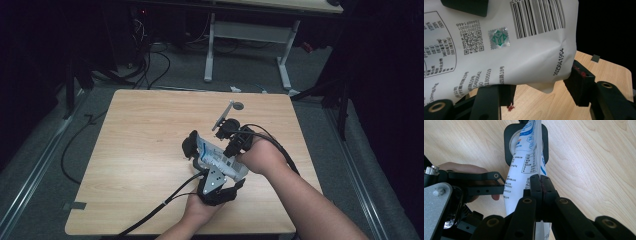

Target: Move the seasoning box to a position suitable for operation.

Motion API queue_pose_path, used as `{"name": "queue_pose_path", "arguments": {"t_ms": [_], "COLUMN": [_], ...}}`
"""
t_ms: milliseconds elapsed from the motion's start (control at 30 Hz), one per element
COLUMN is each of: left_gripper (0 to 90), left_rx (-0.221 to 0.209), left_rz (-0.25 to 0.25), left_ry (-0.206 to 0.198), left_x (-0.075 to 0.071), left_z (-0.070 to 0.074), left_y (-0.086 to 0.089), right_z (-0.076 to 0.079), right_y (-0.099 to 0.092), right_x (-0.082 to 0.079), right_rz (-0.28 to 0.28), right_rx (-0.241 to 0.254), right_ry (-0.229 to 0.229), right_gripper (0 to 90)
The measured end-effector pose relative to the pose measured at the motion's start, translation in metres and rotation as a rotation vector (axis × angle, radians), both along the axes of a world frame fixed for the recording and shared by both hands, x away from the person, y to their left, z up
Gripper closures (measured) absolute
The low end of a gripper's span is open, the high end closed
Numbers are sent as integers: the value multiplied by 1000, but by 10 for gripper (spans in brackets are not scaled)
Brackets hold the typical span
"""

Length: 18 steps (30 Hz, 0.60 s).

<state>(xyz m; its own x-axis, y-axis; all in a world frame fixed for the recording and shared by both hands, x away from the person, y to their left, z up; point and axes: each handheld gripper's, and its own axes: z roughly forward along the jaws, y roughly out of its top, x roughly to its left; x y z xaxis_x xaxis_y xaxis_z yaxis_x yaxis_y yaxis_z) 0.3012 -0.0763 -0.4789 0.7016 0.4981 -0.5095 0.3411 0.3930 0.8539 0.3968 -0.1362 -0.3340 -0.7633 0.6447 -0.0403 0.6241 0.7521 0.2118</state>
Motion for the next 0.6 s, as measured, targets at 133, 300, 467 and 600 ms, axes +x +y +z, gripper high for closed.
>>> {"name": "queue_pose_path", "arguments": {"t_ms": [133, 300, 467, 600], "left_gripper": [468, 468, 468, 468], "left_rx": [0, 2, 7, 7], "left_rz": [0, 1, 2, 3], "left_ry": [-1, -1, 1, 1], "left_x": [0, 1, 1, 1], "left_z": [0, 0, 0, -1], "left_y": [0, 0, 1, 1], "right_z": [0, 0, -2, -3], "right_y": [0, 0, 2, 3], "right_x": [0, 0, 1, 0], "right_rz": [-2, -2, 6, 4], "right_rx": [-3, -3, -3, -7], "right_ry": [-2, -5, -9, -6], "right_gripper": [900, 900, 900, 900]}}
